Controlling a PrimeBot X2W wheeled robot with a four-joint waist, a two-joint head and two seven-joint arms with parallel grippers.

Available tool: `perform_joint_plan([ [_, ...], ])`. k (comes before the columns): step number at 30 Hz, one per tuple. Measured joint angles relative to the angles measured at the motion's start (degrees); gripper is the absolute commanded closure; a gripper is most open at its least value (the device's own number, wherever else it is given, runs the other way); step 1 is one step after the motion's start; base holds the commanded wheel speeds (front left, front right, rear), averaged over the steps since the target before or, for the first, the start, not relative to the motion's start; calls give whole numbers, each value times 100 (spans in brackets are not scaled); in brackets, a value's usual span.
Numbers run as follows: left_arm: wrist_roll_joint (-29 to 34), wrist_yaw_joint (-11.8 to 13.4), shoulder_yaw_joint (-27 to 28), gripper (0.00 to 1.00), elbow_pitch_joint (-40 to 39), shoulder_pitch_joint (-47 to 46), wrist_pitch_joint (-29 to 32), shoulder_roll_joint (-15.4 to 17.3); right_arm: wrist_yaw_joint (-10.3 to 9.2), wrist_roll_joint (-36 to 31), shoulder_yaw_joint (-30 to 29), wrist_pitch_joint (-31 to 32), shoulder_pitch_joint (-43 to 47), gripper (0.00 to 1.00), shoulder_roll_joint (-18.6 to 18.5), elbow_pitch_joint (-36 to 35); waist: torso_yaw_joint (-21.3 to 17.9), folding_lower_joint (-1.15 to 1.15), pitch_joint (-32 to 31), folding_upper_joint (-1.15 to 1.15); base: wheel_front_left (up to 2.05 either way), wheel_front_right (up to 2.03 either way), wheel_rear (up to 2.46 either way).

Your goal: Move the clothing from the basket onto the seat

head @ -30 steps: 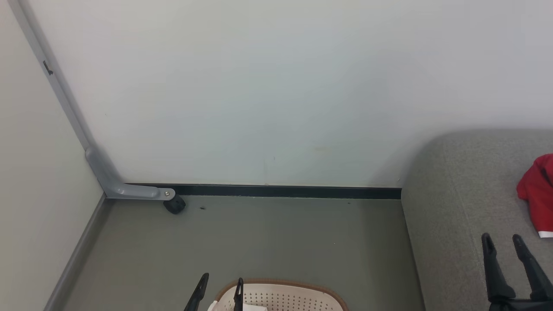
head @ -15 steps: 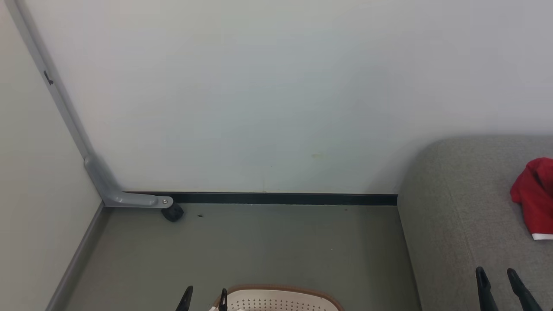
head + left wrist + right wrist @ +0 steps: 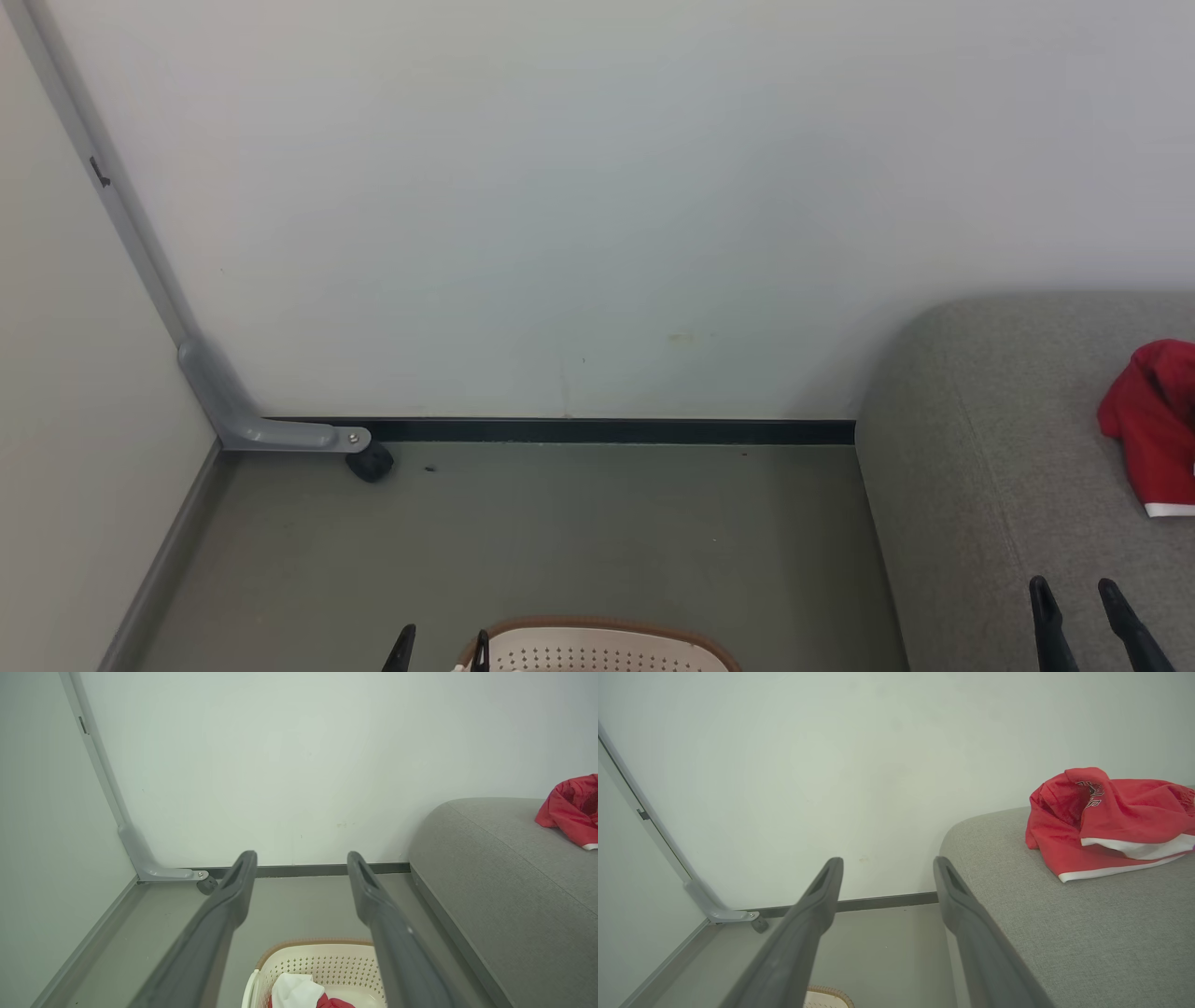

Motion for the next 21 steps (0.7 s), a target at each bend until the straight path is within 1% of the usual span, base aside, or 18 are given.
perform_joint_plan([
  [13,-70,0,-27,0,122,-1,94,1,0,-25,-24,-1,13,0,36,-179,-9,0,68,0,0,0,0],
  [17,-149,0,-225,0,286,-17,160,1,1,-32,-68,-1,13,0,15,-302,-11,0,153,0,0,0,0],
  [21,-423,0,-502,0,558,-88,253,-1,30,-32,-102,-1,-2,0,-32,-442,-16,0,262,0,0,0,0],
])
